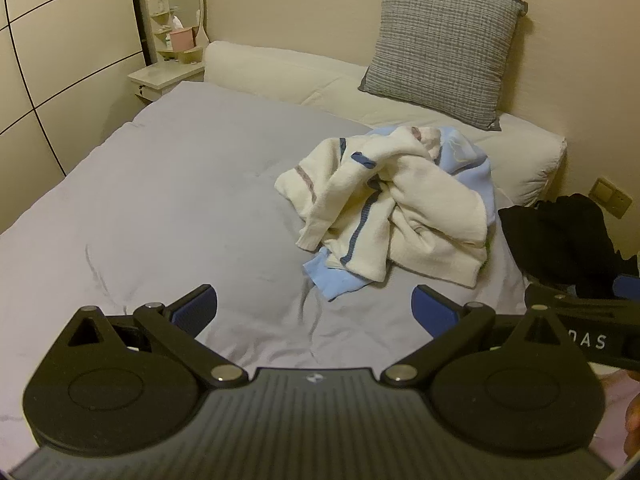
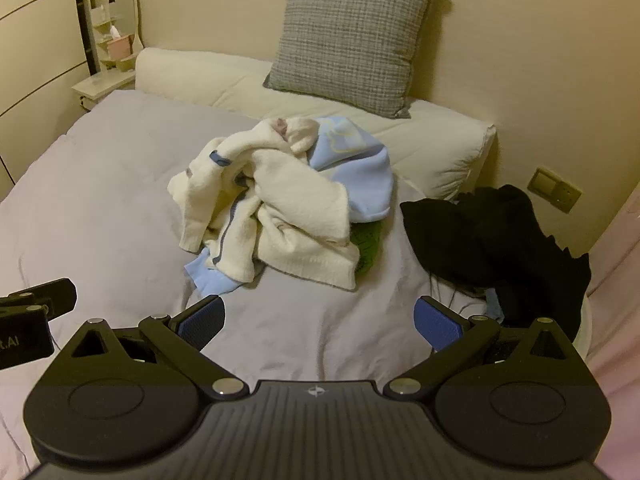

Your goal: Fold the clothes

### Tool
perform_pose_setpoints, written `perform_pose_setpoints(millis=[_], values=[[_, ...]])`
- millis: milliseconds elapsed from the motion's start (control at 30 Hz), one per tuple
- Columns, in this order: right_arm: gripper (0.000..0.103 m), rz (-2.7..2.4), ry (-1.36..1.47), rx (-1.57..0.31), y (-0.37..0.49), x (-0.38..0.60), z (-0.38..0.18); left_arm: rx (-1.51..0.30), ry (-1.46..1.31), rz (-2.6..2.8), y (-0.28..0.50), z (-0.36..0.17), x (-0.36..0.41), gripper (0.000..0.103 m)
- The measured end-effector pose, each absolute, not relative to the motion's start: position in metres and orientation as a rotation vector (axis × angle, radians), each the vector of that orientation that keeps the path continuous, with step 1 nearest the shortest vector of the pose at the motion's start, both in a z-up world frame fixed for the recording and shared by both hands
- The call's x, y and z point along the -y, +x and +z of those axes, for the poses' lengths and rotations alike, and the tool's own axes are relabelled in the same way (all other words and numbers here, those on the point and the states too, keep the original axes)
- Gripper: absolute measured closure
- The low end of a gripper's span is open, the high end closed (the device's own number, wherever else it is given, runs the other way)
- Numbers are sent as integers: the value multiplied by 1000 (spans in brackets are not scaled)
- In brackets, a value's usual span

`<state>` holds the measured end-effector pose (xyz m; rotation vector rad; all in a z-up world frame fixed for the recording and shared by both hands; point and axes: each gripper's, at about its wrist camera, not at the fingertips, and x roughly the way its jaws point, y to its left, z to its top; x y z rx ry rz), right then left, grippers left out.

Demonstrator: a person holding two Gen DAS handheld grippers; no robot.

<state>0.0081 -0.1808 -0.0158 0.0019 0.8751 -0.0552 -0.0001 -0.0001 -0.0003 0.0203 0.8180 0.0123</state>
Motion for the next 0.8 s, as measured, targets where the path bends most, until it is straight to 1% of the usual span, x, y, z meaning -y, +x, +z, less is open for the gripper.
perform_pose_setpoints(millis=[400, 800], values=[[0, -63, -15, -874, 9, 177, -19, -812, 5, 16, -4, -14, 4, 1], [0, -69, -18, -872, 5, 175, -18, -810, -5, -4, -6, -12, -2, 1]])
